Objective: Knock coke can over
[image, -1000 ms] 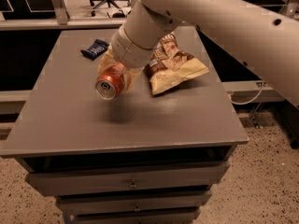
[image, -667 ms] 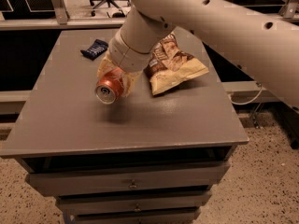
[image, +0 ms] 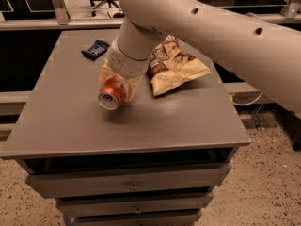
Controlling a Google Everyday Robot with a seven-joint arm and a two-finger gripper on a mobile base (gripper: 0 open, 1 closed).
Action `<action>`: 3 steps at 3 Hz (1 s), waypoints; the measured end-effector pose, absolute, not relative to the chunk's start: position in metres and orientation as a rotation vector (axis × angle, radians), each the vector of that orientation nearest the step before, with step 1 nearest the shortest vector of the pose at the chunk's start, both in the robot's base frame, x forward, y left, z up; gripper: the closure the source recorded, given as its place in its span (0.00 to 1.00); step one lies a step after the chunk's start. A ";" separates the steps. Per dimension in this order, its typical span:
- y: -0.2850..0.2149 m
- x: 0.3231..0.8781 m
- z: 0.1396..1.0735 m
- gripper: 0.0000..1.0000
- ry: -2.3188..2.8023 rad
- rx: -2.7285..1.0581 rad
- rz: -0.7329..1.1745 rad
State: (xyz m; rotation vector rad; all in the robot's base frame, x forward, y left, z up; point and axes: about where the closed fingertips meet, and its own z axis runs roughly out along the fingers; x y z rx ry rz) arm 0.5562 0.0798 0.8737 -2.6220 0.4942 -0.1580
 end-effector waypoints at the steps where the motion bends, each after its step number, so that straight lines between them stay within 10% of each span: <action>1: 0.078 0.556 0.868 0.77 0.506 -2.662 -0.171; 3: 0.077 0.552 0.860 0.30 0.516 -2.704 -0.179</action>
Offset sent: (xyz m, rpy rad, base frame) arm -0.0014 -0.0049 -0.0139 -0.0946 0.0065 -0.0142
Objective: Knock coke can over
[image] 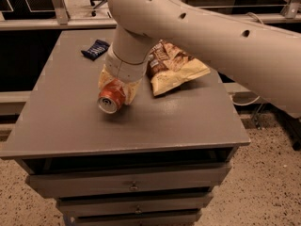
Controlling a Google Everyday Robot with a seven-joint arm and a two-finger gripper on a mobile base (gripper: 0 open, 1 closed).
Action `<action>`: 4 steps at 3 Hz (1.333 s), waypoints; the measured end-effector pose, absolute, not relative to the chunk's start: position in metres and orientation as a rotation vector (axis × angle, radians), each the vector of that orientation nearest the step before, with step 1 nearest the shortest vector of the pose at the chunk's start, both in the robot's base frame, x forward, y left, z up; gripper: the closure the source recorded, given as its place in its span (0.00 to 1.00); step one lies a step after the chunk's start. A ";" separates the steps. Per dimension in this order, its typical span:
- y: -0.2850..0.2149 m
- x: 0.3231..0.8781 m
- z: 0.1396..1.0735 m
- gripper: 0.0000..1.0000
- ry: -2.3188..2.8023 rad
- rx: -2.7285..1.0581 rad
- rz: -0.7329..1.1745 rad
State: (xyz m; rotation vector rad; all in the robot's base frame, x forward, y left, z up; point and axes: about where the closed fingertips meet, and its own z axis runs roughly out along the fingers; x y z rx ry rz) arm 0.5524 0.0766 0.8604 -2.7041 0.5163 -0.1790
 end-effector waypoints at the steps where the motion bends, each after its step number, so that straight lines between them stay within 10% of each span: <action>1: 0.076 0.546 0.856 0.00 0.529 -2.722 -0.165; 4: 0.075 0.546 0.856 0.00 0.554 -2.715 -0.157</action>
Offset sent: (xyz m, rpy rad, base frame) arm -0.0082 -0.0008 -0.0069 -0.0228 0.0215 -0.0027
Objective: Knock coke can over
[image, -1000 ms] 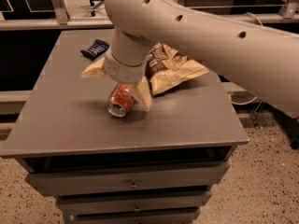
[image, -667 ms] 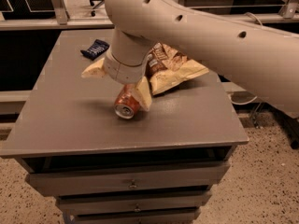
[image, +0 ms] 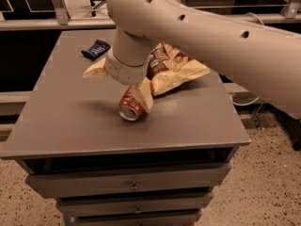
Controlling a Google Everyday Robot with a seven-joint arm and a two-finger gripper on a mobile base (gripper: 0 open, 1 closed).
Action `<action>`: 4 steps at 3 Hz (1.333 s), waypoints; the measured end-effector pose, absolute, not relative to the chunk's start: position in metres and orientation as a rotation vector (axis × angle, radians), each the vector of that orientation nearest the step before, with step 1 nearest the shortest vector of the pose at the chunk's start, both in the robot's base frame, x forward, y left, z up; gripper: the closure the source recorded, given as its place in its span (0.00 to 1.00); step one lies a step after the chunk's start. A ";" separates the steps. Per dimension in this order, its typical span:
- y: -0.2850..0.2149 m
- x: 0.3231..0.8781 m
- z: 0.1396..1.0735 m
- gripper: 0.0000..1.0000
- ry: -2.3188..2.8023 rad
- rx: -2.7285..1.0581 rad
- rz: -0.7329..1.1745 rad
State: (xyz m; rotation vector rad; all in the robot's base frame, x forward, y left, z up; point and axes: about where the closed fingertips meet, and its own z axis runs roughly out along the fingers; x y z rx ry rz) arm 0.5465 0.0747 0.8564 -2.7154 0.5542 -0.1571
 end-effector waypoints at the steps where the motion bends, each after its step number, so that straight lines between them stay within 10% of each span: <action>1: 0.072 0.549 0.859 0.00 0.581 -2.700 -0.155; 4: 0.037 0.570 0.879 0.00 0.749 -2.642 -0.150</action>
Offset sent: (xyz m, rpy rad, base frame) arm 0.0155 -0.0175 0.0091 0.0159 0.0049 -0.0762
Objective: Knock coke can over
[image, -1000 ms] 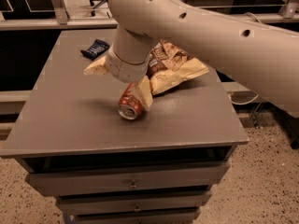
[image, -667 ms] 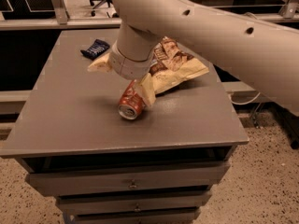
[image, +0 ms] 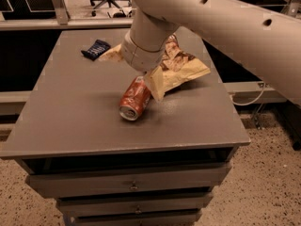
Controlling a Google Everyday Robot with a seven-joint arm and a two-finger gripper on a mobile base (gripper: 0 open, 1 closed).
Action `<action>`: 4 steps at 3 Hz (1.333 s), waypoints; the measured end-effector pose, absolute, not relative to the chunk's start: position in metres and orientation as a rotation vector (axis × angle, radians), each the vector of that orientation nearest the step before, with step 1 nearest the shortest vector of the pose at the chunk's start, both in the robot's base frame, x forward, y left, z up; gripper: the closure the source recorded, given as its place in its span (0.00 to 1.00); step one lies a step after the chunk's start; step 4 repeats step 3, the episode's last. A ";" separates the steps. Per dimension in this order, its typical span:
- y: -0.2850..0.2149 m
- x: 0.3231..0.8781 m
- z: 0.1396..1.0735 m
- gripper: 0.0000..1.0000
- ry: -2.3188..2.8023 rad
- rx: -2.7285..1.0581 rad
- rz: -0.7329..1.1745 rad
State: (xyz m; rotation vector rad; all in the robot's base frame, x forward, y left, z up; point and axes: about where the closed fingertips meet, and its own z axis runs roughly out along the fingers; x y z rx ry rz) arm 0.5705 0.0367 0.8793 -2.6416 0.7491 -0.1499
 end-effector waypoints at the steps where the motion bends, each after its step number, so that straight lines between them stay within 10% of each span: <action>1: 0.006 0.601 0.906 0.00 0.951 -2.490 -0.165; 4: -0.028 0.633 0.944 0.00 1.154 -2.267 -0.196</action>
Offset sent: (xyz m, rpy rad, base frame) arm 0.0925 -0.1043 0.0944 0.3406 -0.0599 -0.5355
